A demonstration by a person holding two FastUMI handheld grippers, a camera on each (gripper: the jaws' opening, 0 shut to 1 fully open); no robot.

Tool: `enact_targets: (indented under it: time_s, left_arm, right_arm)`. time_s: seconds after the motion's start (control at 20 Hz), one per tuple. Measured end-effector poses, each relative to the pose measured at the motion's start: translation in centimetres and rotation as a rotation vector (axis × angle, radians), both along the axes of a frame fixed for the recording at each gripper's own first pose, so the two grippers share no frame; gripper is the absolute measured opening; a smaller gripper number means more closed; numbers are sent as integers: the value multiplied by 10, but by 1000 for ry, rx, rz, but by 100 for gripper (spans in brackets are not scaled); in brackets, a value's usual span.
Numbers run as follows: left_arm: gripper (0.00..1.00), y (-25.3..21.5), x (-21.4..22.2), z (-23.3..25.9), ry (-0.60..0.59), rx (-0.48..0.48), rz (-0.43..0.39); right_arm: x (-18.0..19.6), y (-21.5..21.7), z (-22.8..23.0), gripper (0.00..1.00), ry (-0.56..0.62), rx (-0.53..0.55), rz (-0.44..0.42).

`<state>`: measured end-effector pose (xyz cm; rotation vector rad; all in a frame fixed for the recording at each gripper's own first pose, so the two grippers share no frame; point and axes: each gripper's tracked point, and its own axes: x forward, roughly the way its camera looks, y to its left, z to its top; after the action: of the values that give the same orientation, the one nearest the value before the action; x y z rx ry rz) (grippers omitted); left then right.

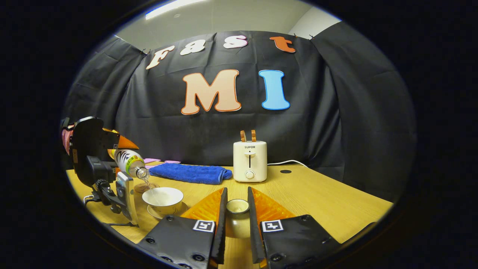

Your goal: Open the teacup lid with one hand, grasp the water bottle and pour water into the teacup with the other hand; after pouring, place the water bottle on the coaster and then close the teacup lid.

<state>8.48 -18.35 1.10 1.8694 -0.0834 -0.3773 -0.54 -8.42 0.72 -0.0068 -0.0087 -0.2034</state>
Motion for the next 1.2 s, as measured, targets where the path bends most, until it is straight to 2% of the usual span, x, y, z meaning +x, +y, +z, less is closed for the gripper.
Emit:
enact_targets:
  time_s: [0.35, 0.7, 1.2]
  left_arm:
    - [58, -1, -1, 5, -24, 102, -15]
    - [58, -12, 4, 31, -77, 213, -35]
    - [58, -20, 2, 57, -127, 318, -50]
  right_arm:
    - [0, -1, 0, 31, 1, 1, 0]
    - [0, -1, 1, 31, 3, 1, 3]
    - [1, -1, 0, 33, 3, 1, 3]
